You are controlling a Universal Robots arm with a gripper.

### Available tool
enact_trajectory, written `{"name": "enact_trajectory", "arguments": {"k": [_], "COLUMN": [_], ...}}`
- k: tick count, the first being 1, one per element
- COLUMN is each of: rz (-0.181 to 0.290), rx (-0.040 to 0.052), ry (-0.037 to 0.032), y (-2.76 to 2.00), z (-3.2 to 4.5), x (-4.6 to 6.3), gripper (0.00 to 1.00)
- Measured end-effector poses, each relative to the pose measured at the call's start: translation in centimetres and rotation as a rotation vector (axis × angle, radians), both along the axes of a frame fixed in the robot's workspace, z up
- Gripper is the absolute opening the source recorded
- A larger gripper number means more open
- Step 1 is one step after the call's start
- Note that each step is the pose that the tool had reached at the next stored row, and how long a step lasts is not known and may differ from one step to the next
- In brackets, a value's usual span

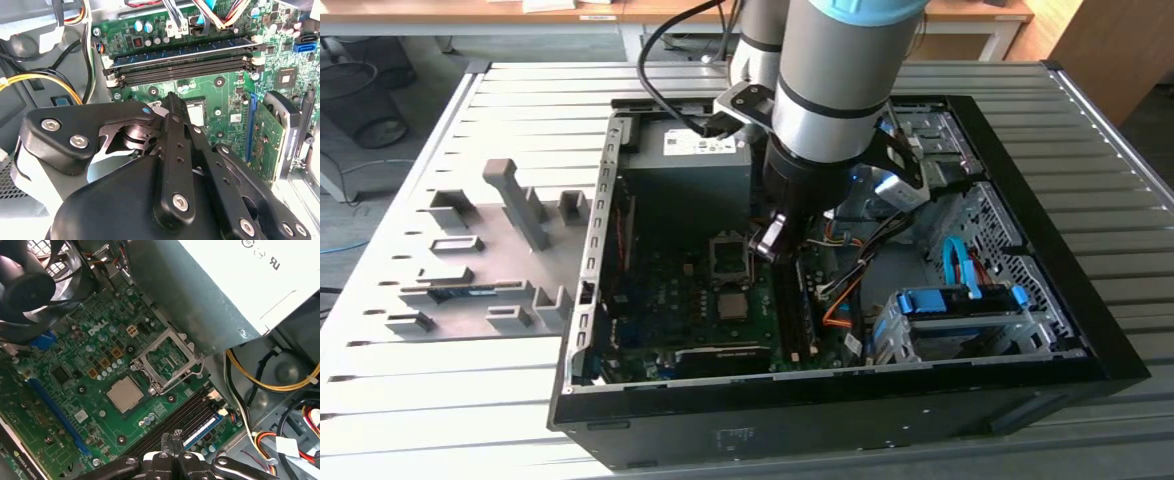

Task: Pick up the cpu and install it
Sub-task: 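Close the cpu cover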

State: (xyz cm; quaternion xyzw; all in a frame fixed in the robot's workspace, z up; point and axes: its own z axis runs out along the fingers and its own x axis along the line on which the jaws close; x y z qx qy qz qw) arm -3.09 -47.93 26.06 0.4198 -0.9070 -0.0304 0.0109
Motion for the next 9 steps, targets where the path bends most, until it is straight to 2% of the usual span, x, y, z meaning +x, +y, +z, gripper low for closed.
{"name": "enact_trajectory", "arguments": {"k": [4, 5, 9], "rz": [0.000, 0.000, 0.000], "rx": [0.0004, 0.0117, 0.0838], "ry": [-0.0010, -0.0010, -0.0011], "y": [-0.01, -0.01, -0.01], "z": [0.01, 0.02, 0.01], "x": [-0.01, -0.01, -0.01], "gripper": [0.10, 0.10, 0.10]}}
